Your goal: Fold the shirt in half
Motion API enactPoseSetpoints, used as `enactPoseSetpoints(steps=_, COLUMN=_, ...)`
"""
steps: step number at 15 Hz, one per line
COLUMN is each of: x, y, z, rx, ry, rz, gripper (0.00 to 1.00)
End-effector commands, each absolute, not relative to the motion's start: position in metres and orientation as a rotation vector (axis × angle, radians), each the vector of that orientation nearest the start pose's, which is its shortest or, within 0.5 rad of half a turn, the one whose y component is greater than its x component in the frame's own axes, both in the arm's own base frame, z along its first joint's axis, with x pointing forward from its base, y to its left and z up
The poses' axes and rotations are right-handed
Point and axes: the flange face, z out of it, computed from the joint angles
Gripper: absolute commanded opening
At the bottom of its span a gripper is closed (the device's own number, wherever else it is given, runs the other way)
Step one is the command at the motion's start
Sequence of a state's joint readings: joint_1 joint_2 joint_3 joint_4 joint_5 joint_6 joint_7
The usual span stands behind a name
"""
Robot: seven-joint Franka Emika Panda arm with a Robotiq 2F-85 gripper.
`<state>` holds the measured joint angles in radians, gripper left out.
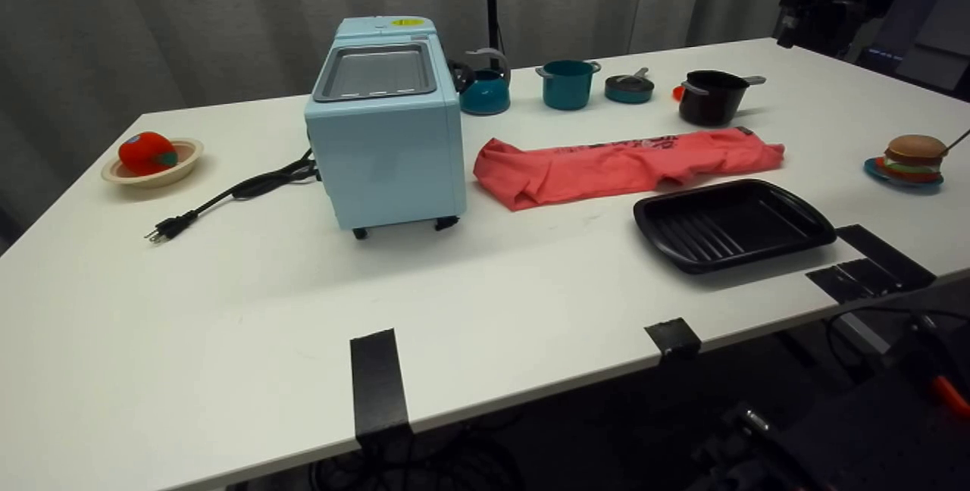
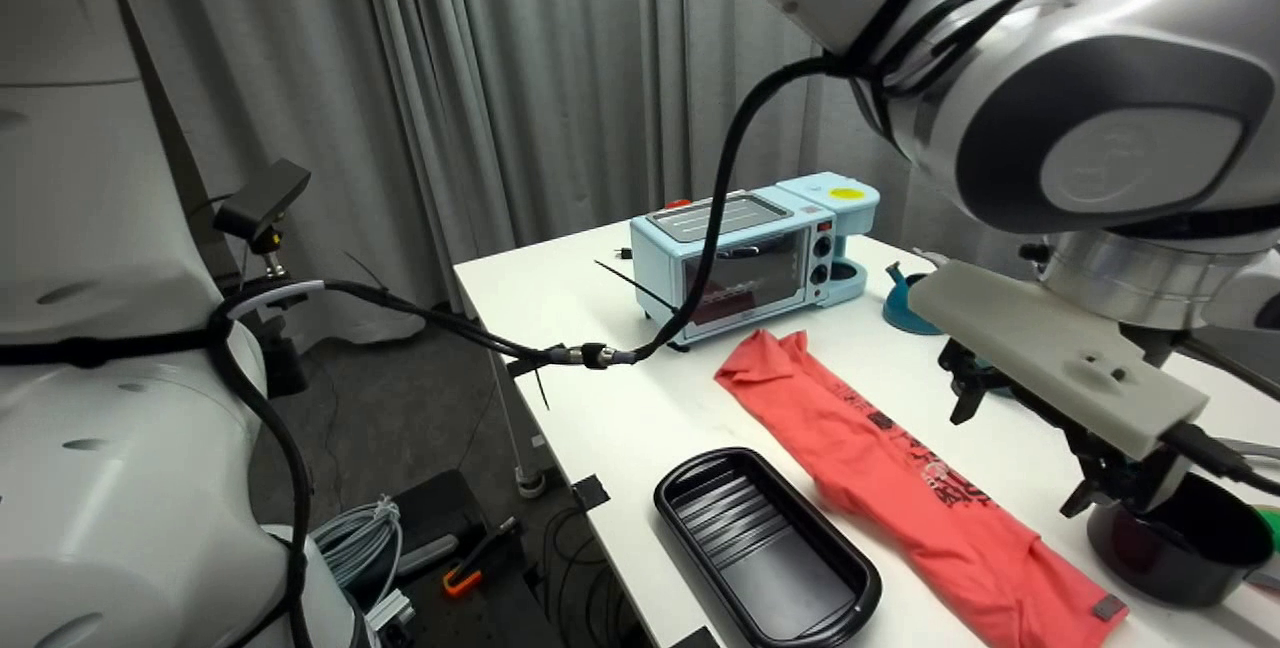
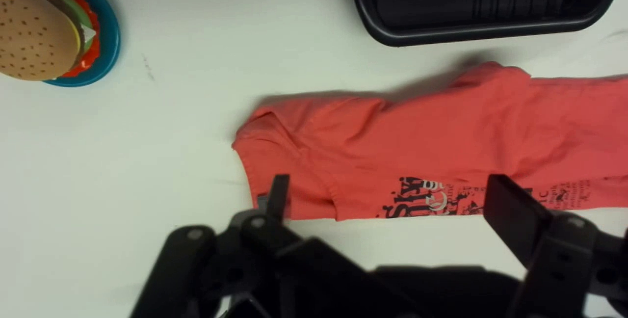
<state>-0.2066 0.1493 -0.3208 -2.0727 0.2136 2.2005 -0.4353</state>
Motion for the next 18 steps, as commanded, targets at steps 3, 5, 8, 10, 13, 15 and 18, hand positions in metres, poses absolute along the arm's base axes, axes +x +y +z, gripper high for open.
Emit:
enactPoseSetpoints(steps=3, x=0.506, y=-0.291, z=0.353, rx=-3.004, ry=0.354, rz=-0.065, gripper=1.00)
enactPoseSetpoints(steps=5, x=0.508, y=-0.290, z=0.353, rx=-3.006, ry=0.351, rz=-0.068, gripper=1.00)
enactPoseSetpoints(steps=8, x=0.509, y=-0.290, z=0.354, rx=-3.007, ry=0.348, rz=-0.070, gripper=1.00)
enactPoseSetpoints(steps=10, x=0.514, y=-0.288, z=0.350, rx=-3.006, ry=0.350, rz=-0.062, gripper=1.00)
enactPoseSetpoints(steps=13, x=0.526, y=-0.285, z=0.333, rx=-3.014, ry=0.373, rz=-0.060, gripper=1.00)
enactPoseSetpoints(steps=15, x=0.534, y=-0.284, z=0.319, rx=-3.021, ry=0.390, rz=-0.066, gripper=1.00)
enactPoseSetpoints(steps=18, x=0.545, y=-0.288, z=0.295, rx=-3.038, ry=0.437, rz=-0.067, gripper=1.00)
